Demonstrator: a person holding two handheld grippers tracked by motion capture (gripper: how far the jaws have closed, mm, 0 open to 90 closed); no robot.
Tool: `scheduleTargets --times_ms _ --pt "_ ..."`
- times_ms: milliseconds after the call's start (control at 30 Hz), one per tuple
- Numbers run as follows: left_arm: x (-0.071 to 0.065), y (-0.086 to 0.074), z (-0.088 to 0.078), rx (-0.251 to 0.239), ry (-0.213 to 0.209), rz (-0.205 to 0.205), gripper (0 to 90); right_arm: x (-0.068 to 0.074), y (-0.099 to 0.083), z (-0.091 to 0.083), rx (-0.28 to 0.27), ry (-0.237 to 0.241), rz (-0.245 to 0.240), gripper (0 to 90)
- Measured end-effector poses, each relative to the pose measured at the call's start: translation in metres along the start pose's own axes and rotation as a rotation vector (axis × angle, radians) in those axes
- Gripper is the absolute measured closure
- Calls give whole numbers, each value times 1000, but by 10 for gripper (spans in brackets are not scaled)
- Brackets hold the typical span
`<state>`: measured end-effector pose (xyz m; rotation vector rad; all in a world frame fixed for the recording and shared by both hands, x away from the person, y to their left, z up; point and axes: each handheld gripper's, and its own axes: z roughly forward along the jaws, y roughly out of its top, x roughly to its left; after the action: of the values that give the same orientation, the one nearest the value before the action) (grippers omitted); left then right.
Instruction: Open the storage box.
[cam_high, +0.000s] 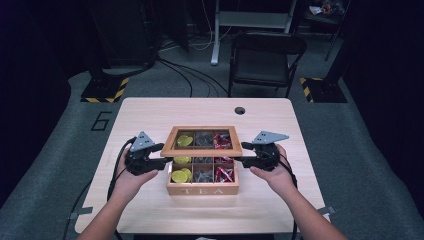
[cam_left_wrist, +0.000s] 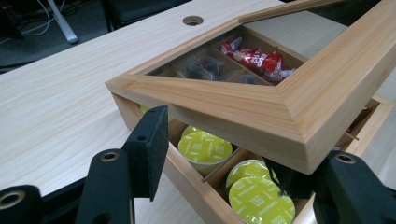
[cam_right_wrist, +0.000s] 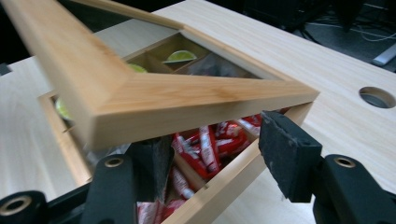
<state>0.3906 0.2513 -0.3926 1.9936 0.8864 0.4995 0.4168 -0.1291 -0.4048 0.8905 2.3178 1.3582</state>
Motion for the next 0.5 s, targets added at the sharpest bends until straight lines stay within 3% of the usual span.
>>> scheduleTargets --times_ms 300,500 --pt "4 6 -1 -5 -6 -5 434 -4 6 5 -35 -19 -12 435" --pt "9 15 -1 -22 -18 -6 433 -4 14 5 -76 -22 -68 469"
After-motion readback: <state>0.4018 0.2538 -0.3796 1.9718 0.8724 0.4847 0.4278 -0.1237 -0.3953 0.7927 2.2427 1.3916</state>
